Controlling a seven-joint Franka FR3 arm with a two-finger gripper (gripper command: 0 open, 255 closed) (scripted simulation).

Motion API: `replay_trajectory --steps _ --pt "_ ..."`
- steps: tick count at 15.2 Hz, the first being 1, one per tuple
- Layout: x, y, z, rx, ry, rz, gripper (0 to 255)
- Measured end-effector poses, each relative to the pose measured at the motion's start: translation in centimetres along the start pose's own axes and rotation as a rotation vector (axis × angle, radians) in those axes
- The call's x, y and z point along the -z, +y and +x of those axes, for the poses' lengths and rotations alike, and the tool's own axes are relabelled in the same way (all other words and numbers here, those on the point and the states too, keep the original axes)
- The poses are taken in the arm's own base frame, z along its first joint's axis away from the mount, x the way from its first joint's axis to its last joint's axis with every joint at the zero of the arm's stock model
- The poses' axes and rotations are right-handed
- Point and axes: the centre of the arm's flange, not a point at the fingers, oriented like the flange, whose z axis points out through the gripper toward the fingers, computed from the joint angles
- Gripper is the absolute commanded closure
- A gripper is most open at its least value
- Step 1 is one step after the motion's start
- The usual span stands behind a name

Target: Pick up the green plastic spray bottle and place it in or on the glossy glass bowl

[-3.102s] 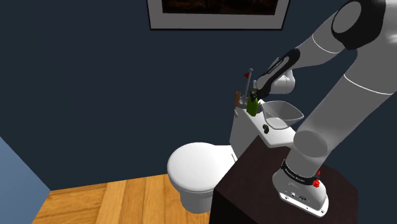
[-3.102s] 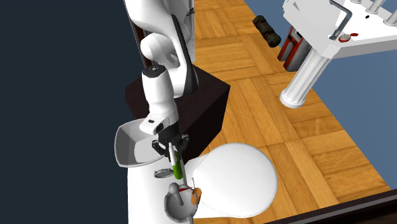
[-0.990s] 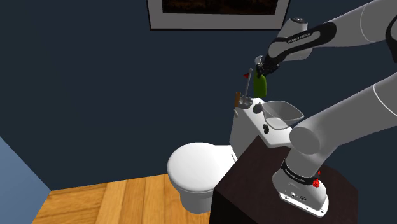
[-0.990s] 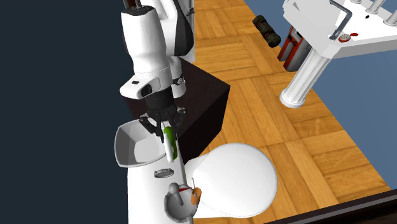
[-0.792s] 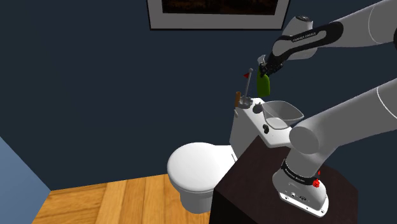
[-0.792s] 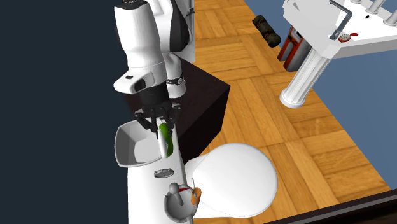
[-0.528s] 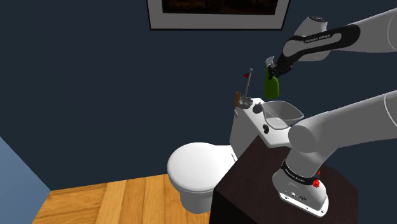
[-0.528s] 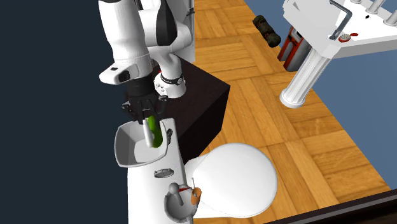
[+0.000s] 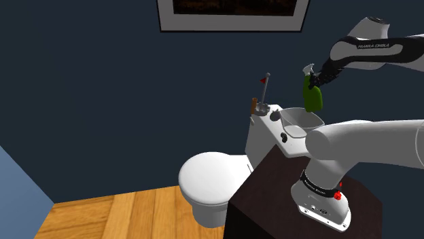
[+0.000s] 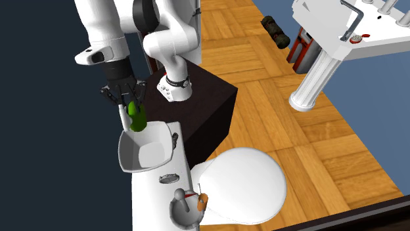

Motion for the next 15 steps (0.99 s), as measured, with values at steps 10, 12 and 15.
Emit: replay_trajectory --steps 10,12,15 --pt "-4.1 1.2 -3.1 0.002 -0.002 0.001 255" --pt "-4.9 1.2 -3.5 0.002 -0.002 0.001 255" --pt "-6.2 1.2 -4.2 0.002 -0.002 0.001 255"
